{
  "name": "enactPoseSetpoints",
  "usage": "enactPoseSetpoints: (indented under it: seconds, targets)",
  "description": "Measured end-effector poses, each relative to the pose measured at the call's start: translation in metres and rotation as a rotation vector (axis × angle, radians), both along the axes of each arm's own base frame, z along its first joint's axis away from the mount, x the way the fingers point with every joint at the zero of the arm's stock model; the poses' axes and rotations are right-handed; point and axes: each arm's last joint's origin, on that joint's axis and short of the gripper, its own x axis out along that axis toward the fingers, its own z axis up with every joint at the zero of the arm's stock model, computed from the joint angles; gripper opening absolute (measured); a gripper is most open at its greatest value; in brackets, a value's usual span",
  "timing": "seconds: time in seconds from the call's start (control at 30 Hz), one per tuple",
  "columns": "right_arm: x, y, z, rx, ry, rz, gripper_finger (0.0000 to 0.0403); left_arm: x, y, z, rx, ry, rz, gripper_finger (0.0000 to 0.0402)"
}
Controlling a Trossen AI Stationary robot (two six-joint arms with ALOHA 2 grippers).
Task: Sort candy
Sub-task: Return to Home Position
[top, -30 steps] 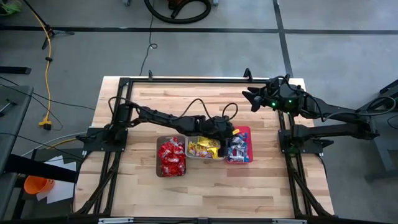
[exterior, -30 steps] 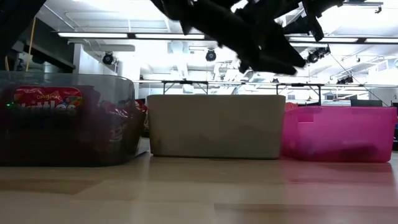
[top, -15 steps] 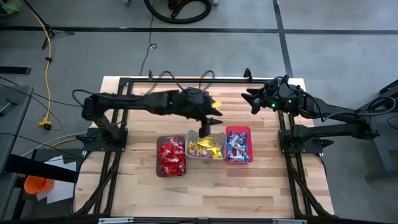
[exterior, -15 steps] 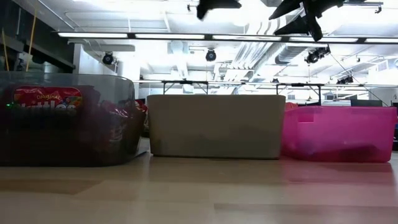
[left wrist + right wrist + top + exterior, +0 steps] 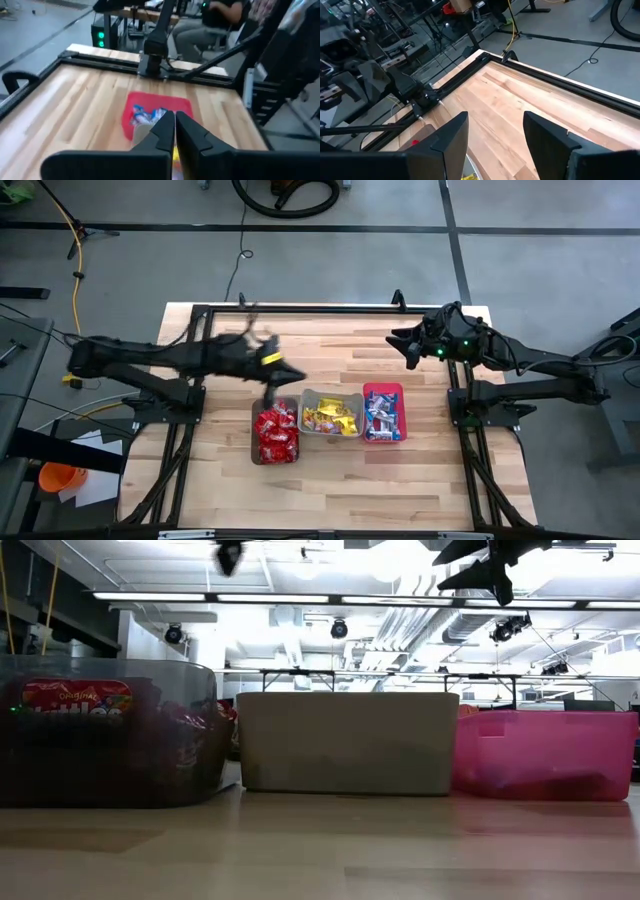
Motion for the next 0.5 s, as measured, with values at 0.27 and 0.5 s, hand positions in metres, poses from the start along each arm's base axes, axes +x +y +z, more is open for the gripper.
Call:
enactPoseSetpoints:
  seconds: [0.27, 0.5]
  targets:
    - [-0.001, 0.001, -0.003, -0.004, 0.034, 0.026, 0.0177, -0.072, -0.009, -0.03, -0.043, -0.139, 0.052, 0.0001]
    - [-0.001, 0.002, -0.004, 0.144, -0.008, 0.02, 0.0177, -0.107, -0.007, -0.042, -0.053, -0.221, 0.054, 0.0]
